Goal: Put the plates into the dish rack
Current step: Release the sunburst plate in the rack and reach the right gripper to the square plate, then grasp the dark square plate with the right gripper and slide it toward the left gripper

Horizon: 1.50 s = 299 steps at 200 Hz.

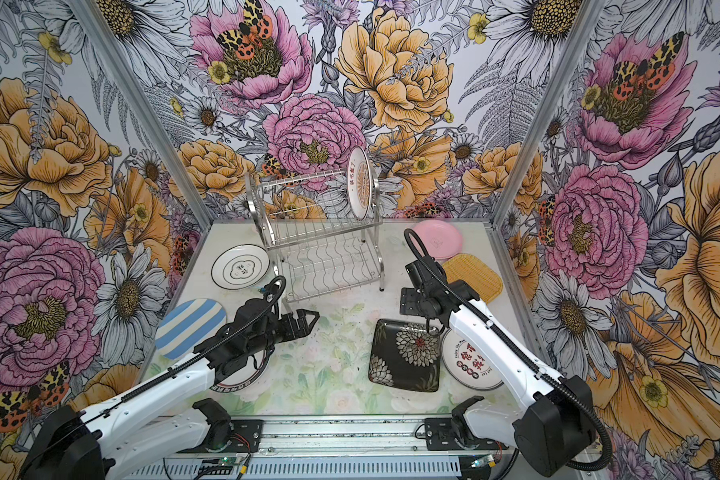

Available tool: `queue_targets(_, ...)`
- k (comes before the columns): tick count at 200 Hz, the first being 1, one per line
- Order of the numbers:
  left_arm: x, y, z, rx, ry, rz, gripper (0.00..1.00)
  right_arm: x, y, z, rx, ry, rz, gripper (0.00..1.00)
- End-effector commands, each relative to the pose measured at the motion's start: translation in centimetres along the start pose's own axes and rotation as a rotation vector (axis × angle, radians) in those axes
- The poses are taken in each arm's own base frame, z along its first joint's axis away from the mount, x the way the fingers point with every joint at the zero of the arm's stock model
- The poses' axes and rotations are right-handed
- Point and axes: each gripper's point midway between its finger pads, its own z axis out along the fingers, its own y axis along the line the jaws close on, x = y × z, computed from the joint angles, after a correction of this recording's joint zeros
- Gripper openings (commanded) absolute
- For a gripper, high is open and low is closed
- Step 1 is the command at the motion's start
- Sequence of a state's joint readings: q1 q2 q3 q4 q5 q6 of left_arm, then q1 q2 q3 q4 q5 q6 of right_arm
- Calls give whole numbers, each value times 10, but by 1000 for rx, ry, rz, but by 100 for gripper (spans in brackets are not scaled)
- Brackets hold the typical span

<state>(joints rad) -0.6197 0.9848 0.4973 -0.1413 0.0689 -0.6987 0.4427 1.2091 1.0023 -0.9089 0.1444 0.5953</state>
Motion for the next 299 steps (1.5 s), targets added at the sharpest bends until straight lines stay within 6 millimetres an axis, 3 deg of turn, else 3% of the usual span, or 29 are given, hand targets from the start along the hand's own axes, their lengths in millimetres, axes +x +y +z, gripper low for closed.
queue_targets(1,-1,-10,1,42,1,37,99,20,-7,1,-22,29,114,81)
queue_targets(54,3,-9,2,43,14,40,99,81,-33,16,14,126,241,81)
queue_targets(132,8,-10,8,43,35,39,99,121,-54,26,68,187,292,86)
queue_targets(220,11,-12,14,48,50,39,99,132,-35,45,-31,223,289,88)
queue_targets(299,12,-8,13,39,51,35,99,126,-18,56,-76,242,224,88)
